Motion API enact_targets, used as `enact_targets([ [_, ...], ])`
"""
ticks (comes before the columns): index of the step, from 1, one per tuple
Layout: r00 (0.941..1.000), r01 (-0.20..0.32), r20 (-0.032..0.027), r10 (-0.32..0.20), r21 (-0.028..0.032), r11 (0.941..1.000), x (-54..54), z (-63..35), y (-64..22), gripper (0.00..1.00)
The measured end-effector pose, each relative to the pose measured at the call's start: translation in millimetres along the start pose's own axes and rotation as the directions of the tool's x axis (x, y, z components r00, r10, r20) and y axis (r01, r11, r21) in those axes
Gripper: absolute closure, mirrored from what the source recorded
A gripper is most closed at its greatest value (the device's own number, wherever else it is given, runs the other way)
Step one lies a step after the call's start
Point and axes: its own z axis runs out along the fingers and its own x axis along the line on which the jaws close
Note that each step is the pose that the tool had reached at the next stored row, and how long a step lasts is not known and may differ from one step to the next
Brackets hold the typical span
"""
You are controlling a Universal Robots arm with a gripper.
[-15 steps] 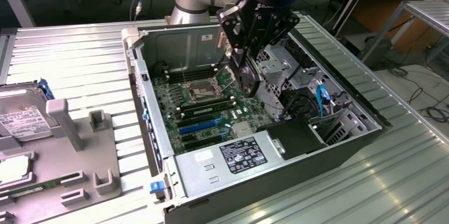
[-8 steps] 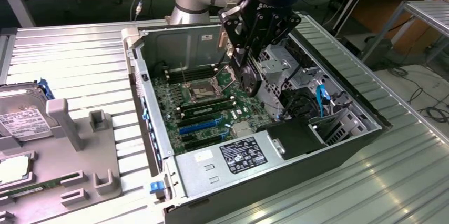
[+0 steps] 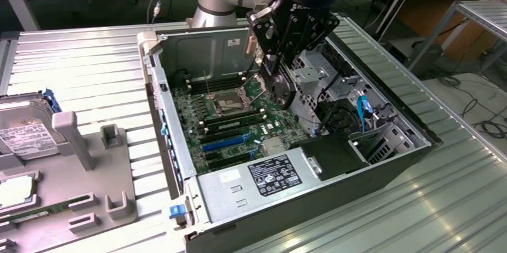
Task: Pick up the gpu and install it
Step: 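Insert the gpu into the slot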
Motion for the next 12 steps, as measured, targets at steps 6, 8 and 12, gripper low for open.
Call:
enact_targets([
  [6, 0.9999, 0.012, -0.0006, -0.012, 0.0, 0.9999, 0.0, 0.0, 0.0, 0.73],
  [8, 0.9999, 0.016, -0.0007, -0.016, 0.0, 0.9999, 0.0, 0.0, 0.0, 0.73],
  [12, 0.9996, 0.027, -0.0013, -0.027, 0.0, 0.9996, 0.0, 0.0, 0.0, 0.73],
])
